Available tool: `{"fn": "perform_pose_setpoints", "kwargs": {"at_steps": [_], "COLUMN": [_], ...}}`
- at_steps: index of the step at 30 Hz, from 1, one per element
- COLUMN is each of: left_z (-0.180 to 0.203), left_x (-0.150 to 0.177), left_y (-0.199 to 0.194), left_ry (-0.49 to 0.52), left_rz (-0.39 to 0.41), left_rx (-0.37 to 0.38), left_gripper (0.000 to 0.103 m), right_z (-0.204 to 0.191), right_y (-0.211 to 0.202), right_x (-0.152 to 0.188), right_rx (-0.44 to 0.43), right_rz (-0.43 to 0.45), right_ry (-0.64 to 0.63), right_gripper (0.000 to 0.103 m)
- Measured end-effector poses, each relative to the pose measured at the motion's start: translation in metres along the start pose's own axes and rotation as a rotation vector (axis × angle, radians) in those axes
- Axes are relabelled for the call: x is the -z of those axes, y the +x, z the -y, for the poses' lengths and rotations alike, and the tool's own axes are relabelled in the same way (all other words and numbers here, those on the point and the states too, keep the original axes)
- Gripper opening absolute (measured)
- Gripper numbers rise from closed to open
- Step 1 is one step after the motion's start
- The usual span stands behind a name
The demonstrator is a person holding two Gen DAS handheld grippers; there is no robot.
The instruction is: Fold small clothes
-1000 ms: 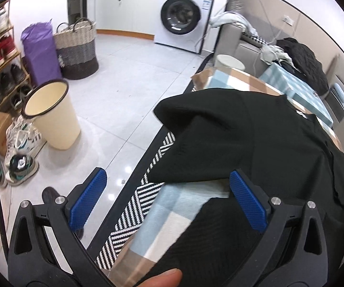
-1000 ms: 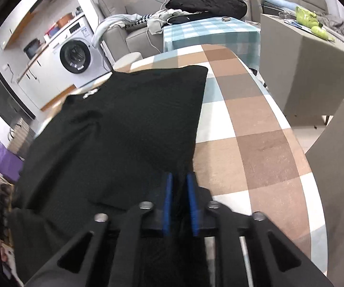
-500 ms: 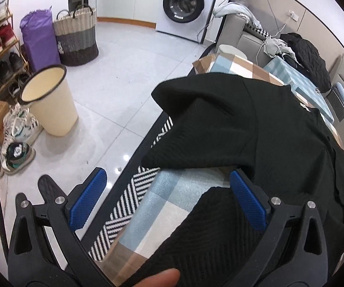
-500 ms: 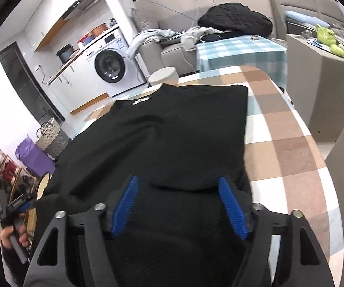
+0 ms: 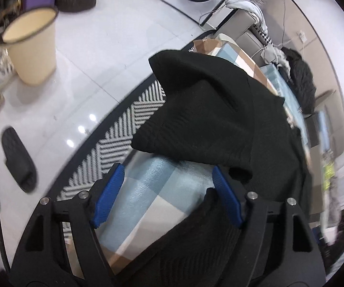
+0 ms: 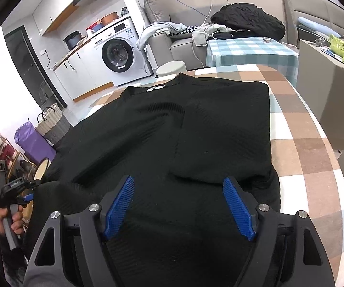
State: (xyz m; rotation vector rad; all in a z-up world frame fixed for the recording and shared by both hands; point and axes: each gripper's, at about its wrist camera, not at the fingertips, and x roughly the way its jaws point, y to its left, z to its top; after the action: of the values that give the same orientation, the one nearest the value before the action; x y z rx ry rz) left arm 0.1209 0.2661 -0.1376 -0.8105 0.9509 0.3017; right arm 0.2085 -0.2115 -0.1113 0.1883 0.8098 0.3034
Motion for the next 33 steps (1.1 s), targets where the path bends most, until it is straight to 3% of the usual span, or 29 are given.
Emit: {"fn": "perform_pose_setpoints", "kwargs": {"at_steps": [6,13,16,20,23,27,28,33], "left_z": [-0.009,-0.008,-0.011,-0.016,-0.015,-0.015,-0.013,-0.010], "left_x": [-0.012,-0.029,-0.035,-0.040,-0.041,-0.037,-0.036,-0.039], "left_y": [0.027,0.048,0.056,0.055,0.051,0.043,0.040,0.041], "left_ry": [-0.087,-0.121,-0.152,-0.198,-0.191,-0.184,-0.179,-0.185], "left_rz": [-0.039,-0.040,-0.046,-0.005,0.046,0.093,0.103,0.079], "left_rx": [0.087,0.127,0.136,0.131,0.120,0.113,0.127,0.131], "left_gripper": [0.074,0.074,0.065,0.038,0.023,0.014,0.007,0.015], "right_z": [-0.008,-0.011,-0.012,-0.010,-0.010,-0.010,-0.010,-0.009], "right_y": [0.002,0.004,0.002,0.000,0.000,0.000,0.000,-0.002], "right_x": [0.001,0.001,0.001,0.003,0.004,0.006,0.006,0.008], "right_rx": [-0.003,-0.004,-0.001,0.000,0.003,0.005,0.004,0.003], "right_rz": [0.000,-0.005,-0.006,-0.001,-0.006,-0.010,-0.008,-0.009], "right_ry": [-0.020,-0.023,-0.026,-0.023,-0.020,-0.020,-0.020,-0.015], "right_gripper": [0.079,0.079,0.079,0.079,0.079,0.079,0.079,0.079]}}
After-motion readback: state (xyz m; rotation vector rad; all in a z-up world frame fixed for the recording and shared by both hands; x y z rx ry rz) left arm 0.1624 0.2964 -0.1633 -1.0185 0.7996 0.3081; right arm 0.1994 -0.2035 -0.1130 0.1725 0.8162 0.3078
